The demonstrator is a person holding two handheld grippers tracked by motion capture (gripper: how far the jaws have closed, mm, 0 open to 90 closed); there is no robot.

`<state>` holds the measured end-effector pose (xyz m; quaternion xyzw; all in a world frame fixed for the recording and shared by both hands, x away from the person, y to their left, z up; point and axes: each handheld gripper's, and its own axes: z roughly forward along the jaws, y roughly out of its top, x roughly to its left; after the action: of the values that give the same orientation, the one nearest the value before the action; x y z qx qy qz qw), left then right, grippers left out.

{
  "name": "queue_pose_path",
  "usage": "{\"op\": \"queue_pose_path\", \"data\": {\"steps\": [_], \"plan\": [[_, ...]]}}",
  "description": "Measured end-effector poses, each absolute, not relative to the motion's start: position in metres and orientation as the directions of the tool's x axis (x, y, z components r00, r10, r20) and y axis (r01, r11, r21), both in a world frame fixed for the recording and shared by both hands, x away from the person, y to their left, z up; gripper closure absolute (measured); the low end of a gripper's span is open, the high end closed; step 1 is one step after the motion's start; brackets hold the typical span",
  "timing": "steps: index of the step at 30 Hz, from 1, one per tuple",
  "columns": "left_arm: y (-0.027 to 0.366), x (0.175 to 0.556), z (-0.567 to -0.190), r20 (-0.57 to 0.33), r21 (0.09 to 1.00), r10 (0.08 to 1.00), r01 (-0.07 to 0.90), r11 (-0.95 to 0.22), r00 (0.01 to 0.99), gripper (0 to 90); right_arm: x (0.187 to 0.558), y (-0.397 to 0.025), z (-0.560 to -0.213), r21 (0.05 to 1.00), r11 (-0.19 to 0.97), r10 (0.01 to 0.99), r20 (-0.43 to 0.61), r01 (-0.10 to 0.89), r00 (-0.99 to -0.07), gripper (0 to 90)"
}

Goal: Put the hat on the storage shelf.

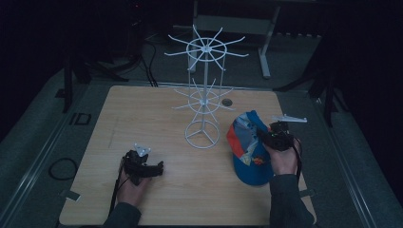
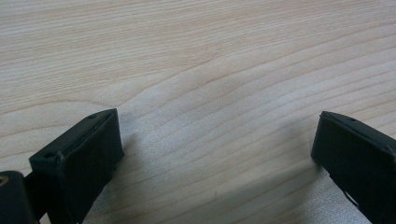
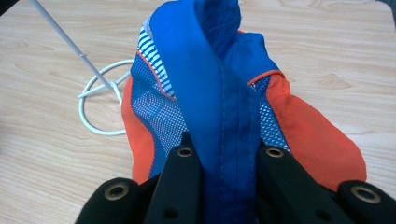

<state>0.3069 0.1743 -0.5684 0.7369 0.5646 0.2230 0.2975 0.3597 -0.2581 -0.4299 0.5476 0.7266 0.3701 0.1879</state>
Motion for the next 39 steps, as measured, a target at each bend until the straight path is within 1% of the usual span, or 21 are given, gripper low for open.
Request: {"op": "queue_pose_path", "data": {"steps": [14, 37, 39], "plan": [[0.174, 0.307, -0.568, -0.007, 0.689, 0.965, 0.7, -0.186, 0.263, 2.3, 0.353, -0.264, -0.417, 0.765, 0.134, 0.931, 0.121, 0.63, -0.345, 83.7], [0.174, 0.307, -0.568, -0.009, 0.688, 0.965, 0.702, -0.186, 0.264, 2.3, 0.336, -0.272, -0.388, 0.82, 0.181, 0.91, 0.07, 0.542, -0.41, 82.8], [0.174, 0.307, -0.568, -0.008, 0.687, 0.965, 0.702, -0.186, 0.264, 2.3, 0.334, -0.273, -0.386, 0.826, 0.177, 0.904, 0.079, 0.535, -0.421, 82.6]]}}
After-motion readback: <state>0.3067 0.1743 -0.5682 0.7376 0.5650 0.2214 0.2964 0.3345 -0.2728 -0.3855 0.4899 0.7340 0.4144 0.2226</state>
